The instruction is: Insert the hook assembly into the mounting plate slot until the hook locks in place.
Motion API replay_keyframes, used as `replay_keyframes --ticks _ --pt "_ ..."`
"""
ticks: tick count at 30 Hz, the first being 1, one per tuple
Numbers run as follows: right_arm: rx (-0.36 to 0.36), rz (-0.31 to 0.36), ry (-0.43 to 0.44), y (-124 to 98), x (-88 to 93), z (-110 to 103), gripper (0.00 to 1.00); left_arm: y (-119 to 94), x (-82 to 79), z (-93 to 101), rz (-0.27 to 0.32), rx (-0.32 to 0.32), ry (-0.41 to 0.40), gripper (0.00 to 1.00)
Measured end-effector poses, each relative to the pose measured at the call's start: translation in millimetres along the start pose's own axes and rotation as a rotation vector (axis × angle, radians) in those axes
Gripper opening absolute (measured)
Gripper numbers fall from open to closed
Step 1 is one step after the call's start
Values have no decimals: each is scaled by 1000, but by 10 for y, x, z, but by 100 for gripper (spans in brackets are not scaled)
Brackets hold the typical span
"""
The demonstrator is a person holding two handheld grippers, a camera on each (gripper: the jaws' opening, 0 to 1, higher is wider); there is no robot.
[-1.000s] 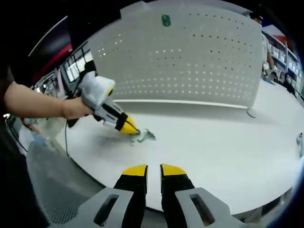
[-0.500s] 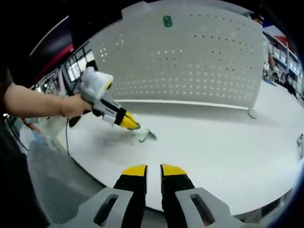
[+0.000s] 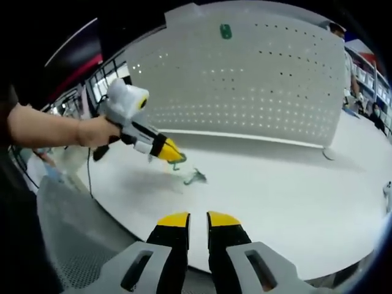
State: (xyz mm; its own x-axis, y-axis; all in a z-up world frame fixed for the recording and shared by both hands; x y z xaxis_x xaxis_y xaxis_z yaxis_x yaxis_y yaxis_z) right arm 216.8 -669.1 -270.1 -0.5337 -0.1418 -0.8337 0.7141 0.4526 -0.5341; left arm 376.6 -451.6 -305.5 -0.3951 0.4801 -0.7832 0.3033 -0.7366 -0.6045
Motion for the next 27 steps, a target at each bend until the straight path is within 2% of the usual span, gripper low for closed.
replay_keyframes --ticks 4,7,11,14,18,20,24,27 --pt "-15 3 -13 -4 -2 -26 9 -43 -37 15 28 -8 -37 1" --pt "-29 1 -26 -12 -1 -55 9 -36 -8 60 51 -8 -119 1" --pt "-39 4 -39 -31 -3 -80 9 -45 -1 157 54 -1 -113 1" --pt "-48 -3 -92 -42 -12 -90 9 -73 -67 211 85 26 -188 1" --pt "-58 4 -86 -53 -26 -106 9 -149 -151 253 115 24 -214 1" --pt "-62 3 -88 -57 -40 -106 10 -205 -186 293 126 1 -256 1" --pt "-68 9 -83 -69 -85 -117 11 -331 -269 416 168 6 -260 1" --pt "-77 11 -69 -64 -116 -129 11 -424 -307 472 191 -14 -262 1"
Point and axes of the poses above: the point that each gripper's makers call its tool centre point, and the gripper's own axes: y roughly forward along the fingers, z roughly to its right, x roughly out of its underside, the point moved 10 cm from there along -y, roughly backward along the fingers, and after that the axes turned 4 degrees about z, right-handed, at the moved point
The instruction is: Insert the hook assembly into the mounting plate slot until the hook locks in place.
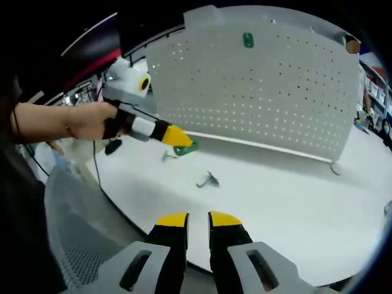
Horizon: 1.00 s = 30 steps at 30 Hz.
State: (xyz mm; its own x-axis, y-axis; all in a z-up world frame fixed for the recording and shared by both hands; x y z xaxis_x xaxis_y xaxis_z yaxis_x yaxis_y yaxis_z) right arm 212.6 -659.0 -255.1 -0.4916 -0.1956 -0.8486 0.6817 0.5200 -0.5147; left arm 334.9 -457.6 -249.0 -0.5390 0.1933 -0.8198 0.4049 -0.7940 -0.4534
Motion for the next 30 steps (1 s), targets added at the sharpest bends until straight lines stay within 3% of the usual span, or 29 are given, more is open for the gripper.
replay_keyframes --ticks 4,8,11,19,23,30 --pt "-13 1 10 18 -37 -20 11 -101 -18 109 40 -6 -133 1" --pt "-30 2 5 35 -79 -67 11 -199 -33 219 58 -15 -109 1" --pt "-17 15 -52 28 -133 -79 11 -278 -50 264 82 -17 -119 1" --pt "-15 73 -23 -1 -313 -82 11 -481 -140 385 137 -34 -132 1" --pt "-30 122 31 -1 -432 -98 11 -563 -199 457 161 -37 -114 1" --pt "-61 201 88 1 -610 -160 12 -606 -256 492 201 -56 -90 1"
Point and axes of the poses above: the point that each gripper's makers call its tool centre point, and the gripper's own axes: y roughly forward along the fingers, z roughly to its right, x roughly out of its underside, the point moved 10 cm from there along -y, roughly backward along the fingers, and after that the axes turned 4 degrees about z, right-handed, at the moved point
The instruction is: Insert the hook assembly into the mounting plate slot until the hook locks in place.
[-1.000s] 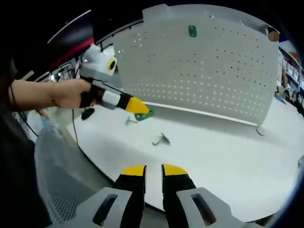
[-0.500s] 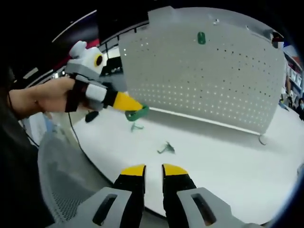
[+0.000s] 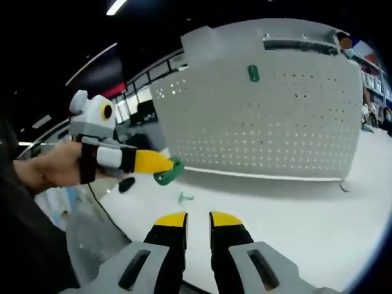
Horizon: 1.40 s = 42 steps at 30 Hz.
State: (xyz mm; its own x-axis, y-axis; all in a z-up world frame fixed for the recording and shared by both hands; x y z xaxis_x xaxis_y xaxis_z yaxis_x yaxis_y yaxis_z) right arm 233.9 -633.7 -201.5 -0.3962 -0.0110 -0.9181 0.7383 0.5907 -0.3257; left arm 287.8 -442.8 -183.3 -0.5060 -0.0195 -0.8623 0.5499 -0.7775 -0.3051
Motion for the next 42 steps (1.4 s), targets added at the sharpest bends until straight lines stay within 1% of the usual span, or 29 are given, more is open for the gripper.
replay_keyframes --ticks 4,8,11,15,19,21,23,25,27,29,30,32,35,38,42 --pt "-22 34 54 33 -61 -52 13 -6 2 43 11 10 -31 1" --pt "-50 80 100 54 -117 -109 13 -15 -2 50 29 -1 -26 1" --pt "-80 101 131 65 -169 -171 14 -21 8 28 36 -14 -27 1" --pt "-86 102 134 95 -208 -205 14 -32 12 3 55 -28 -39 1" --pt "-88 109 194 147 -227 -183 13 -36 28 3 65 -31 -35 1" --pt "-88 110 210 172 -234 -170 13 -44 33 2 76 -32 -42 1" --pt "-90 114 245 192 -231 -166 13 -50 38 -2 89 -35 -50 1" --pt "-98 124 318 219 -231 -173 12 -58 43 -5 101 -37 -61 1" --pt "-111 121 366 254 -227 -179 11 -71 45 -4 112 -43 -54 1" --pt "-111 117 372 293 -230 -179 11 -77 45 -6 119 -45 -52 1" --pt "-113 100 339 308 -236 -199 11 -80 45 -3 122 -47 -52 1" --pt "-110 105 305 326 -257 -220 11 -87 44 13 124 -50 -43 1" --pt "-126 110 364 361 -266 -215 10 -94 33 52 141 -48 -38 1" --pt "-119 114 382 376 -267 -196 9 -89 42 59 147 -54 -16 1" --pt "-129 116 402 377 -265 -210 8 -100 45 51 155 -58 -22 1"
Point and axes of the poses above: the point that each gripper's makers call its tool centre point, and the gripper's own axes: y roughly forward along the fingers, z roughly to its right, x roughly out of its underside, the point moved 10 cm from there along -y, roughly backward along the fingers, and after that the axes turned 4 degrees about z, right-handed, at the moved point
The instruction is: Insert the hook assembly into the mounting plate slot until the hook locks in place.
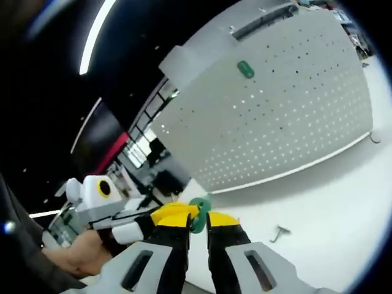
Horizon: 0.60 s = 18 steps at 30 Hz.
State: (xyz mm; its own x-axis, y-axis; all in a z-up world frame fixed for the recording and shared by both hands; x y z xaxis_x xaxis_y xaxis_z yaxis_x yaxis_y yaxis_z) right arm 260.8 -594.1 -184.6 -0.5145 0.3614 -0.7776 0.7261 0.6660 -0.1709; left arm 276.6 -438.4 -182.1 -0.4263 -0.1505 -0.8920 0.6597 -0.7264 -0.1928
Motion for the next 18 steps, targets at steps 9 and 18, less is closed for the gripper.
replay_keyframes --ticks 9,18 --pt "-23 10 108 2 9 0 3 -2 -4 9 24 0 9 1" --pt "-26 5 160 9 6 -3 2 -21 -9 12 37 -2 8 1"
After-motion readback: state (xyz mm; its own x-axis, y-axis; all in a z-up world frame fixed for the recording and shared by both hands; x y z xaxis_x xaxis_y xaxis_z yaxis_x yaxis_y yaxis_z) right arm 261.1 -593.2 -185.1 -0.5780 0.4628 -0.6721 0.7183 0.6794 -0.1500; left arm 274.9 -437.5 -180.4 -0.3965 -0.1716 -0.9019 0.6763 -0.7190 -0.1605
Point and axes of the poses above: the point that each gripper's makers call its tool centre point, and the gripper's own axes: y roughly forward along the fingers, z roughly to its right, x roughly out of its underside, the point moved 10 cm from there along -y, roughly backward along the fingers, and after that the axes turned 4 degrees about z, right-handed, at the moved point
